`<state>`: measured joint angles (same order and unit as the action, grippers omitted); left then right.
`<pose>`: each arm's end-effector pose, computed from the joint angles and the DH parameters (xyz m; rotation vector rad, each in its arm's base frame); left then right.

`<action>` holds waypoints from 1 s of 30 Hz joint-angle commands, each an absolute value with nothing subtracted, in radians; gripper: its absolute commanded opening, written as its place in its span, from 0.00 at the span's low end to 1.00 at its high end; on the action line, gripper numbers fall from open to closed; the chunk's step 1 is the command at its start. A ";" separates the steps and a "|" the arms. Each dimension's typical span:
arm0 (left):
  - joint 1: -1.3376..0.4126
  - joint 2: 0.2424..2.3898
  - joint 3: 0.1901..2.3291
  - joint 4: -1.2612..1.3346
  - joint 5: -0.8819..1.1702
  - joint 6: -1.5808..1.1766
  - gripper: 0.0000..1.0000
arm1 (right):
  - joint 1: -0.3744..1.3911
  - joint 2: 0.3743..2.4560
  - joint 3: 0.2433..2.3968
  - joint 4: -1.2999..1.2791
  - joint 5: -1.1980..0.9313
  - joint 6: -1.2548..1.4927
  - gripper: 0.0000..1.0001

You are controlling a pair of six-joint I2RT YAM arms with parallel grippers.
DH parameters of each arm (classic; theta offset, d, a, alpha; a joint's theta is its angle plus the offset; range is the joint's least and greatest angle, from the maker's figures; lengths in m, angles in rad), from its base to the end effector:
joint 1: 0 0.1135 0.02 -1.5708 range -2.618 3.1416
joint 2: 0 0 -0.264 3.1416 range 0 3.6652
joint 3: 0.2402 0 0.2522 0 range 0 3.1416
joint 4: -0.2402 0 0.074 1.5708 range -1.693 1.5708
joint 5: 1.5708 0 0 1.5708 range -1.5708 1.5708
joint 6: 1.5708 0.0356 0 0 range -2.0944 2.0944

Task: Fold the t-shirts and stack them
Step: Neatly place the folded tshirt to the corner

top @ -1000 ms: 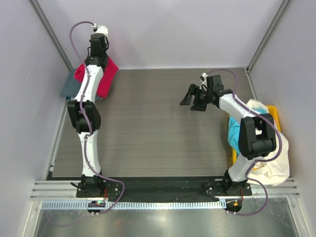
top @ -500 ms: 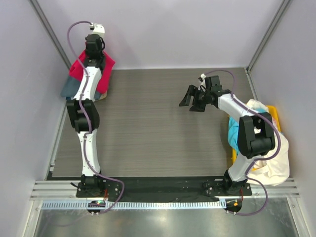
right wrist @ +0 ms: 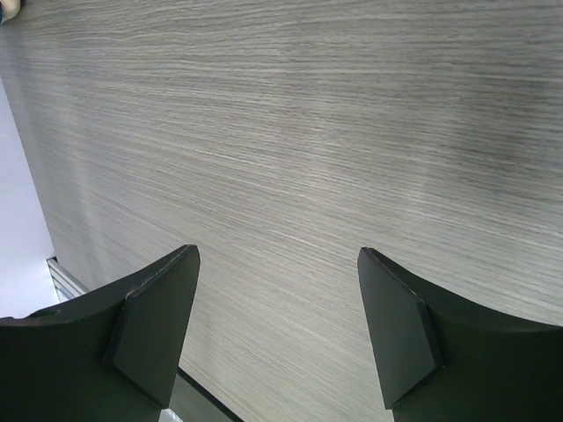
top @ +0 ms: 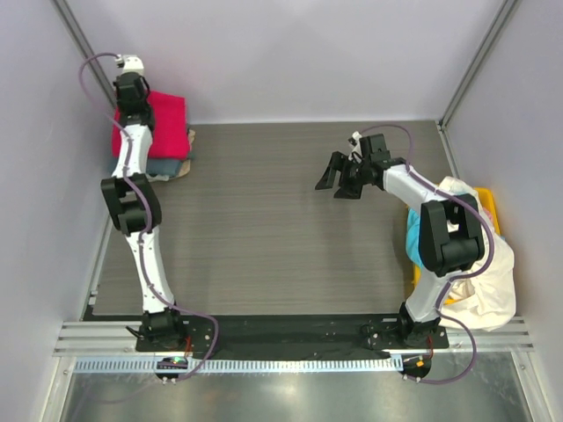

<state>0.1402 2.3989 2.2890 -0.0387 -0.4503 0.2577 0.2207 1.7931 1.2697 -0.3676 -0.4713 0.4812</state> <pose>0.5617 0.0949 0.3091 -0.2376 1.7359 0.6786 0.3739 0.1004 0.2183 0.1153 2.5302 0.8759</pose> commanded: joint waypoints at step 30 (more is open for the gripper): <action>-0.206 1.910 2.015 0.003 -0.646 0.434 1.00 | 0.261 1.752 1.339 -0.373 -0.494 0.485 0.79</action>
<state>-0.1982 2.0689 1.9560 -0.0380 -0.5514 0.3138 0.2481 1.7943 1.3144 -0.3828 -0.4721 0.4808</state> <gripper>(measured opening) 0.996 0.787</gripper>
